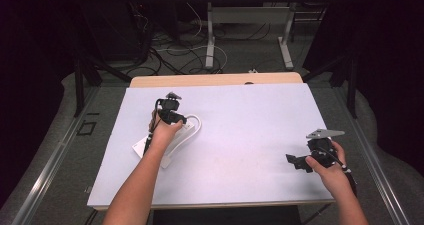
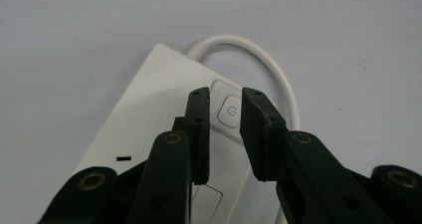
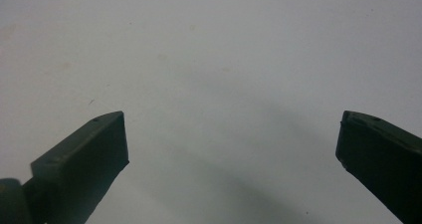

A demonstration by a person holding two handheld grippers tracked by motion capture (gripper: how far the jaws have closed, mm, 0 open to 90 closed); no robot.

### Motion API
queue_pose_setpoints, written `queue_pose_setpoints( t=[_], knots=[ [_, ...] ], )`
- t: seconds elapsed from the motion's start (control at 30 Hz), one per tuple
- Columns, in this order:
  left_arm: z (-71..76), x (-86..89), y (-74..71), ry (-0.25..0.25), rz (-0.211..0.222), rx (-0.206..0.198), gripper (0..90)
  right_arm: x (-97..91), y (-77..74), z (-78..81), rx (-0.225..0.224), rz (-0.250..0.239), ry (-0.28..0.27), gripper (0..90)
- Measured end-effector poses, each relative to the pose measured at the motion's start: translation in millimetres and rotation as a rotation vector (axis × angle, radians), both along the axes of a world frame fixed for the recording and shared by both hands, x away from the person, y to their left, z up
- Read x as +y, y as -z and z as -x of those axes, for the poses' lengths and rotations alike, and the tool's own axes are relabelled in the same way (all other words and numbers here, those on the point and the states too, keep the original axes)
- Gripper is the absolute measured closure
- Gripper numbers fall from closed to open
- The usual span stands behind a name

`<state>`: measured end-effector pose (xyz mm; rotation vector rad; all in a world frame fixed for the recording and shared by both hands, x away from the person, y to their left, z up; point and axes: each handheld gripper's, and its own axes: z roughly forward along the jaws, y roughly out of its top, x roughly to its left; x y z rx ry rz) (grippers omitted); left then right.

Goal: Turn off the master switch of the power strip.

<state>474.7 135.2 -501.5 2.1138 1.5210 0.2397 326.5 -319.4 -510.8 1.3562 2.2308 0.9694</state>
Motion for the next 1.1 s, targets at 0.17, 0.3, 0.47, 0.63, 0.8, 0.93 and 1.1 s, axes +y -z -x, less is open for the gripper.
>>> queue_pose_setpoints(
  t=[0.17,0.3,0.47,0.63,0.8,0.93,1.1],
  knots=[
    [2.0,-0.2,-2.3,0.013,0.003,-0.010,69.9,-0.1,0.2,-0.3,0.001,-0.004,-0.003,0.0],
    [3.9,-1.0,-3.8,0.015,0.010,-0.015,66.0,0.2,-0.1,0.0,0.001,-0.001,-0.001,0.0],
    [5.9,-0.9,-5.8,0.020,0.009,-0.026,62.1,-0.1,-0.3,-0.2,-0.001,-0.007,0.000,0.0],
    [8.7,-0.4,-8.4,0.039,0.005,-0.036,56.7,-0.5,-1.0,0.0,-0.005,-0.001,0.002,0.0],
    [12.1,-0.8,-10.2,0.053,0.005,-0.042,51.1,-0.7,-1.3,0.2,-0.004,-0.005,-0.001,0.0],
    [15.0,-2.9,-11.2,0.068,-0.007,-0.064,42.4,0.0,-1.6,0.4,-0.004,-0.005,-0.002,0.0],
    [19.2,-5.8,-14.1,0.083,-0.008,-0.091,36.9,-0.6,-1.8,0.5,-0.002,-0.008,0.003,0.0]
  ],
)
